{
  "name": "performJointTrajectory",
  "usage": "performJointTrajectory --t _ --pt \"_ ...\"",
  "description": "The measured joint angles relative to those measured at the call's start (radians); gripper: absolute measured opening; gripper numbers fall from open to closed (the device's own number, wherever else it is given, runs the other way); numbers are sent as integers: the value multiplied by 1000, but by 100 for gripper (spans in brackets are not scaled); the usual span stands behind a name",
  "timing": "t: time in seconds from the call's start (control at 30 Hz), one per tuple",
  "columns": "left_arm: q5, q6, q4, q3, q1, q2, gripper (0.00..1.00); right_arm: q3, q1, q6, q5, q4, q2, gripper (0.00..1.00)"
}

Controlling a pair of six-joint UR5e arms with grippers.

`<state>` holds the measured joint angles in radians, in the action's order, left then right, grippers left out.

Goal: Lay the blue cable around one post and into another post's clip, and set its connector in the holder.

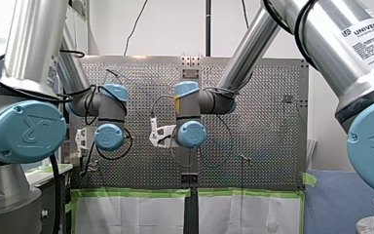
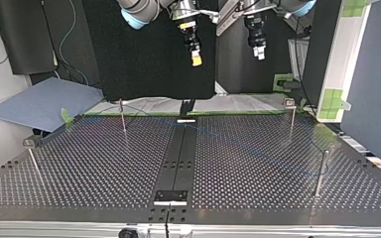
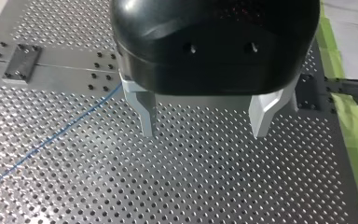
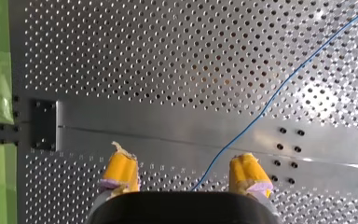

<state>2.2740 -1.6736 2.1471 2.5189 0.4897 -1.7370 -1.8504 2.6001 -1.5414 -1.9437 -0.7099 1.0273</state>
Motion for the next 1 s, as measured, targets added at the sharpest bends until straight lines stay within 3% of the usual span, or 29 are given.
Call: performJointTrajectory --t 0.27,0.5,0.83,1.0 --pt "26 -3 27 7 0 0 100 0 -19 -1 -73 3 0 99" --pt "13 -6 28 7 0 0 100 0 -39 10 -132 -10 0 99" --pt "-70 -11 -24 7 0 0 100 -1 -41 20 -109 -21 0 99" --pt "-84 -13 -27 7 0 0 100 0 -42 21 -108 -20 0 99"
